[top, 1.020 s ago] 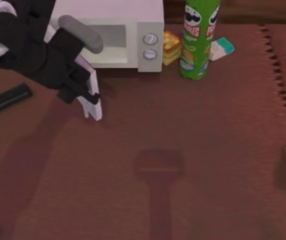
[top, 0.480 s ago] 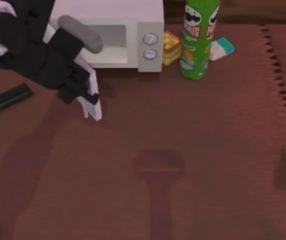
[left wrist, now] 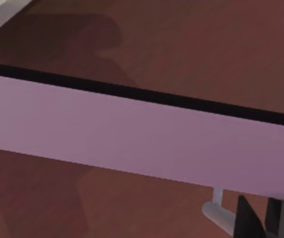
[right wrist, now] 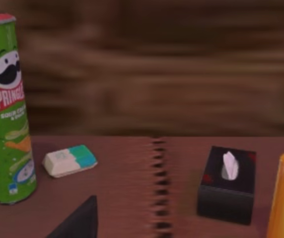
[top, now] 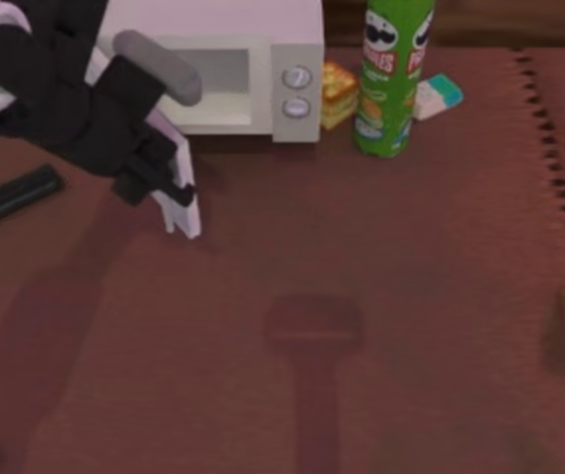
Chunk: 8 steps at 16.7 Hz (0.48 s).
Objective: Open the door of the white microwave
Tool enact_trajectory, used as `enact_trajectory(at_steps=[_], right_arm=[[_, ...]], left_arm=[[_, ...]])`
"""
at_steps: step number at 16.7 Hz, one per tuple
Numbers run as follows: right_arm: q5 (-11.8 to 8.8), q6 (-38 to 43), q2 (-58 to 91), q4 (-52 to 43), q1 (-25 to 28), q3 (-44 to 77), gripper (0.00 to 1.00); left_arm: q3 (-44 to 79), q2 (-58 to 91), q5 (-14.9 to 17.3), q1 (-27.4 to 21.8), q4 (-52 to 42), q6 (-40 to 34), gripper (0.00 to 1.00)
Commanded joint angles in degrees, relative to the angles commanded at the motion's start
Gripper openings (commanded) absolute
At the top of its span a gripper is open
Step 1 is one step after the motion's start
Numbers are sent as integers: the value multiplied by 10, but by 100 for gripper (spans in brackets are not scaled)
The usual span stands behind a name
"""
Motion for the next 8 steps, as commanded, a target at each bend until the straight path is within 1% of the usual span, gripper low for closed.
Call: enact_trajectory(at_steps=[4,8], right_arm=[[0,0,0,0,0,0,100],[0,0,0,0,0,0,100]], left_arm=[[-2,1,3,-1,-1,1,0],[-5,-3,25,19,-16,50,0]])
